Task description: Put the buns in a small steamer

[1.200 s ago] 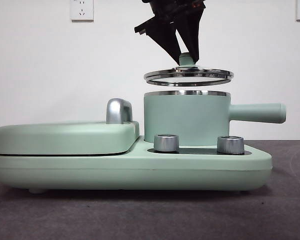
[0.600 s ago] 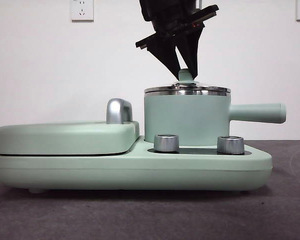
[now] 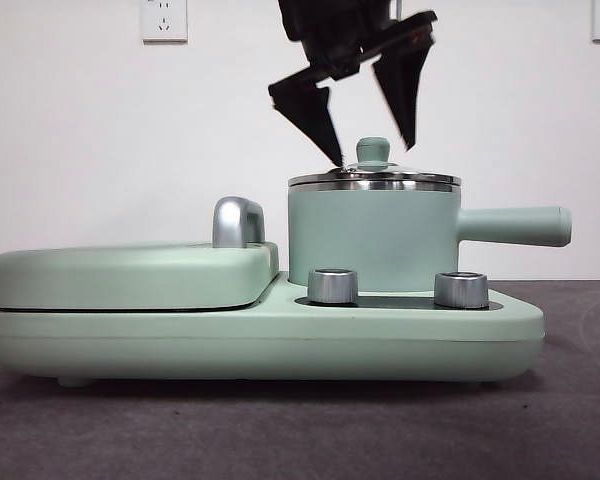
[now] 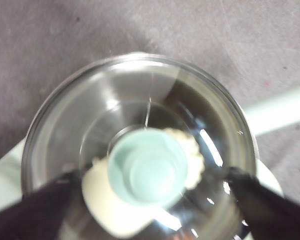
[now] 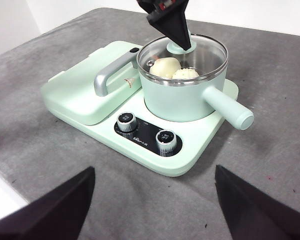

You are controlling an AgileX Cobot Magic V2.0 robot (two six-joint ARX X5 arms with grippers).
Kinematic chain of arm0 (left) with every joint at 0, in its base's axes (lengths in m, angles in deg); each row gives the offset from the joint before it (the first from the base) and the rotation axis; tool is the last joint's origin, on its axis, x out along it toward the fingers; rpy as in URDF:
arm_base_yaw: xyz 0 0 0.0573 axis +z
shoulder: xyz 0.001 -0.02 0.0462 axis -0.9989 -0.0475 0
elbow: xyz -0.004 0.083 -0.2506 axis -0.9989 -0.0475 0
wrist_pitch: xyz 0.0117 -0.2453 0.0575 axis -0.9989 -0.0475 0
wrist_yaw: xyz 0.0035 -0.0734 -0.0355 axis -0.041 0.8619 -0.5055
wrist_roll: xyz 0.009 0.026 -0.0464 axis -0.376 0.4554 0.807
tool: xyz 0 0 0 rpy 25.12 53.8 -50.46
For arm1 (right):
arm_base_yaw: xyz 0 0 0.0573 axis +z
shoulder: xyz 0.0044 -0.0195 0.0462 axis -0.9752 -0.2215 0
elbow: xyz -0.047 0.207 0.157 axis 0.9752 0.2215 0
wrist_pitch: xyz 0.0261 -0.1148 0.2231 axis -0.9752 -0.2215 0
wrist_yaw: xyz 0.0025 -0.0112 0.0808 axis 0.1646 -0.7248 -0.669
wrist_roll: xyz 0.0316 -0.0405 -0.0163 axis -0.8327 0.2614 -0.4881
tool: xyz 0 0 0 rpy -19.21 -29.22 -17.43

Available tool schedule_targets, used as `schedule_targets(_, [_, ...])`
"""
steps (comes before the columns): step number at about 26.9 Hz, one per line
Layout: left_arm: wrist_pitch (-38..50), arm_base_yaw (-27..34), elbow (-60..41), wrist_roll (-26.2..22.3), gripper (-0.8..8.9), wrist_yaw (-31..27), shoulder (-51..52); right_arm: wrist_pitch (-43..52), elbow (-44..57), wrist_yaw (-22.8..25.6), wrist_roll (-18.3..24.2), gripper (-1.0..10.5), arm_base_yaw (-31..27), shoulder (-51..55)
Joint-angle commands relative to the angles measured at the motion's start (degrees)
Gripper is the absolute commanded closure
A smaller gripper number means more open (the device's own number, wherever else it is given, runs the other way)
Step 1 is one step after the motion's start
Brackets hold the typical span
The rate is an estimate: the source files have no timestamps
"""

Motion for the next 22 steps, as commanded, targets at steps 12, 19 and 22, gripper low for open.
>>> schedule_targets(12, [-6.97,-2.51,-8.35,4.63,2.51,0.09,21.75,0.63,-0.28,-1.33,0.44,5.7,0.39,0.00])
schedule_targets(19, [-6.91,-2.19,-37.38,3.87,2.63,-0.04,44.11,0.76,-0.28,-2.75,0.48,5.7,0.39,-0.04])
schedule_targets(22, [-5.68,-1.22,-48.11,4.33,2.63,-0.42,52.37,1.25,-0.28,-2.78,0.48,5.7,0.39,-0.04])
